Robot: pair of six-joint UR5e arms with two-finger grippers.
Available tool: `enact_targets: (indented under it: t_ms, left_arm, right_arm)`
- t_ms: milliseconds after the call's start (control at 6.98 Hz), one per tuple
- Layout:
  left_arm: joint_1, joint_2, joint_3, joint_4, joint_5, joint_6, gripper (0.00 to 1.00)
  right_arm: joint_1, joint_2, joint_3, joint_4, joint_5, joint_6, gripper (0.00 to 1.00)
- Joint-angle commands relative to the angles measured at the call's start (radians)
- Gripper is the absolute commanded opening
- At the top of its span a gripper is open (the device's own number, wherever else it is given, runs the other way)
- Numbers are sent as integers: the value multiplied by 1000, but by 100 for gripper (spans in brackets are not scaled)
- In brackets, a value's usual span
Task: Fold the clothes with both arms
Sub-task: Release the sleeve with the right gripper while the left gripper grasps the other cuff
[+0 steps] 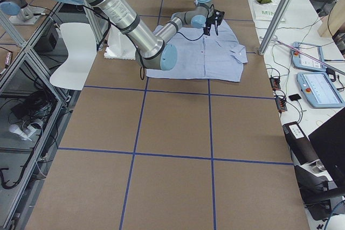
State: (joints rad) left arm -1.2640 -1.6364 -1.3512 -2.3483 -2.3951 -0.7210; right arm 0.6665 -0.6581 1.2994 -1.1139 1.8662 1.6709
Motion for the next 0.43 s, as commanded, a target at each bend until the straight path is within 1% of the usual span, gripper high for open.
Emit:
enact_targets:
  t_ms: [0, 143, 286]
  left_arm:
    - [88, -22, 75, -104, 32, -208, 86]
    - [107, -48, 107, -118, 93, -213, 80]
    - [110, -49, 109, -118, 94, -213, 70]
  right_arm:
    - [15, -89, 116, -12, 13, -2, 99]
    - [15, -98, 124, -18, 13, -2, 99]
    - [15, -115, 135, -18, 13, -2, 99]
